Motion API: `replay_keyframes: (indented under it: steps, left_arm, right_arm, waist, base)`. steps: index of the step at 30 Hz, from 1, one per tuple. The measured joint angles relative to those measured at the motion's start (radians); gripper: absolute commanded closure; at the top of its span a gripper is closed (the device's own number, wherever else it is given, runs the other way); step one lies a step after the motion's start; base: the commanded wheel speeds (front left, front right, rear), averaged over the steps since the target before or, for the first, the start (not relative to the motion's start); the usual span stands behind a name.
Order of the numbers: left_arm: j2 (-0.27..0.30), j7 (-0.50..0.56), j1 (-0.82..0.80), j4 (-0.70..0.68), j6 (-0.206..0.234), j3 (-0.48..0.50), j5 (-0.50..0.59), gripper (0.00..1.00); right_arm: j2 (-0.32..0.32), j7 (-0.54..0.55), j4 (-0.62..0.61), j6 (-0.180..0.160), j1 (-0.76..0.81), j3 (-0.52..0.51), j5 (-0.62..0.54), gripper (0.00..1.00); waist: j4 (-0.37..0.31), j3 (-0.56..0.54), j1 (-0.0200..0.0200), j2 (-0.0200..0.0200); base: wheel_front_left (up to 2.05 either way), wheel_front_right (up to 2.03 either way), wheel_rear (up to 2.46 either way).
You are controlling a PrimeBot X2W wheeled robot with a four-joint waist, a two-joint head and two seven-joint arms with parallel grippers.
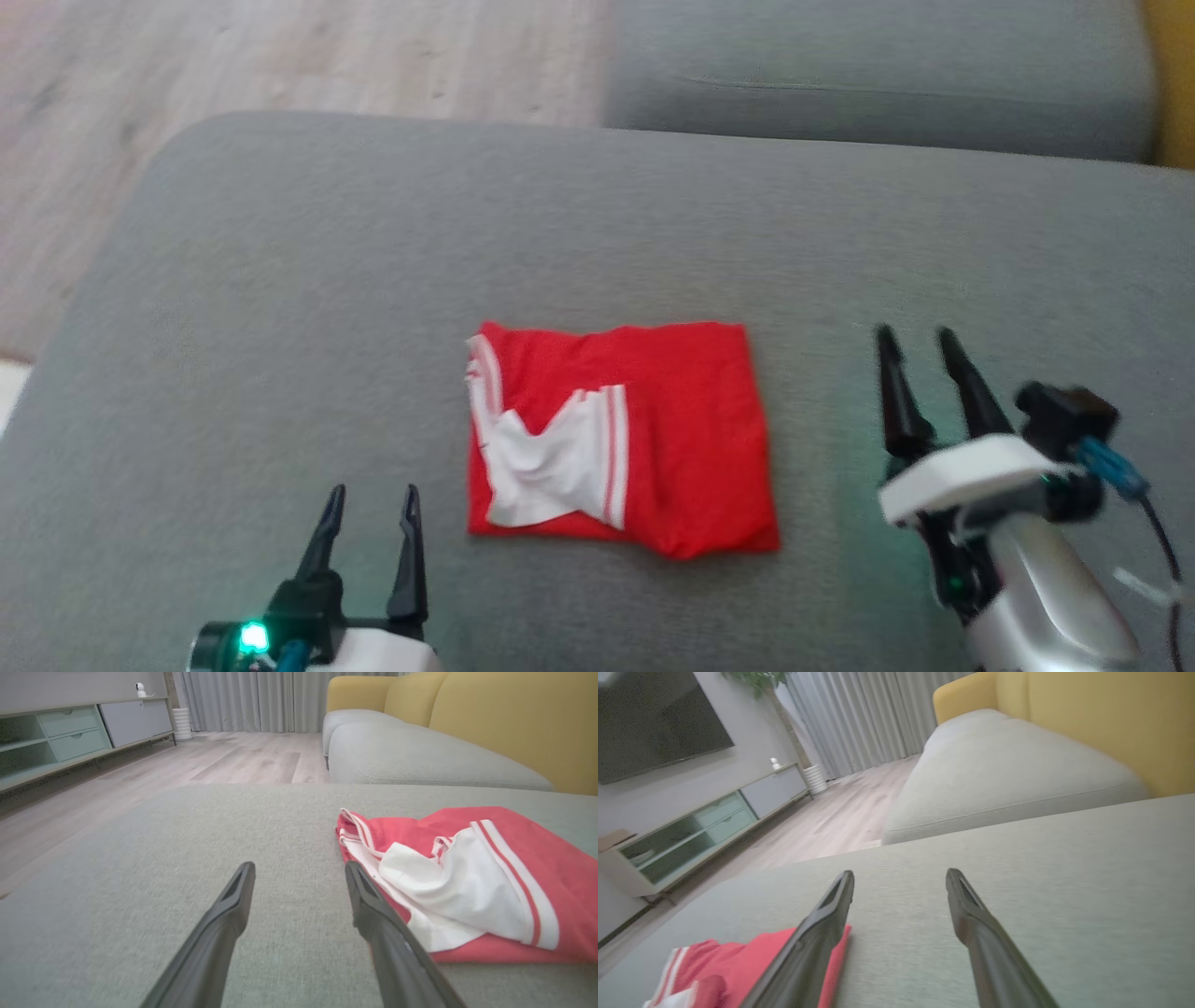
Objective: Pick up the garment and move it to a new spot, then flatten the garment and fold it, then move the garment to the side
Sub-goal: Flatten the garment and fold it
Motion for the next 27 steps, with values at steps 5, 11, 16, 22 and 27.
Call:
replay_keyframes:
  steps: [5, 11, 16, 22, 27]
  left_arm:
    - [0.0, 0.0, -0.001, -0.011, -0.001, 0.032, 0.029, 0.0]
    - [-0.001, 0.0, 0.035, -0.022, -0.008, 0.071, 0.038, 0.0]
    - [0.0, 0.0, 0.065, -0.026, -0.008, 0.076, 0.03, 0.0]
    - [-0.001, 0.0, 0.059, -0.027, -0.008, 0.052, 0.026, 0.0]
    - [0.0, 0.0, 0.018, -0.018, 0.0, 0.009, -0.002, 0.0]
  right_arm:
    - [0.004, 0.0, -0.033, 0.0, 0.071, -0.099, -0.114, 0.0]
    - [0.024, 0.0, -0.044, 0.0, 0.152, -0.141, -0.206, 0.0]
    - [0.034, 0.0, -0.044, 0.0, 0.188, -0.153, -0.216, 0.0]
    - [0.041, 0.0, -0.029, 0.0, 0.18, -0.112, -0.199, 1.0]
    - [0.042, 0.0, 0.038, 0.0, 0.113, 0.037, -0.177, 1.0]
  waist:
    - [-0.078, -0.016, 0.0, 0.0]
    - [-0.14, -0.04, -0.0001, 0.0]
    - [-0.147, -0.042, -0.0001, 0.0]
    - [-0.121, -0.027, -0.0001, 0.0]
    - [-0.064, -0.003, 0.0001, 0.0]
  base:
    - [0.0, 0.0, 0.0]
    - [0.0, 0.0, 0.0]
    - [0.0, 0.0, 0.0]
    - [0.0, 0.0, 0.0]
    - [0.0, 0.0, 0.0]
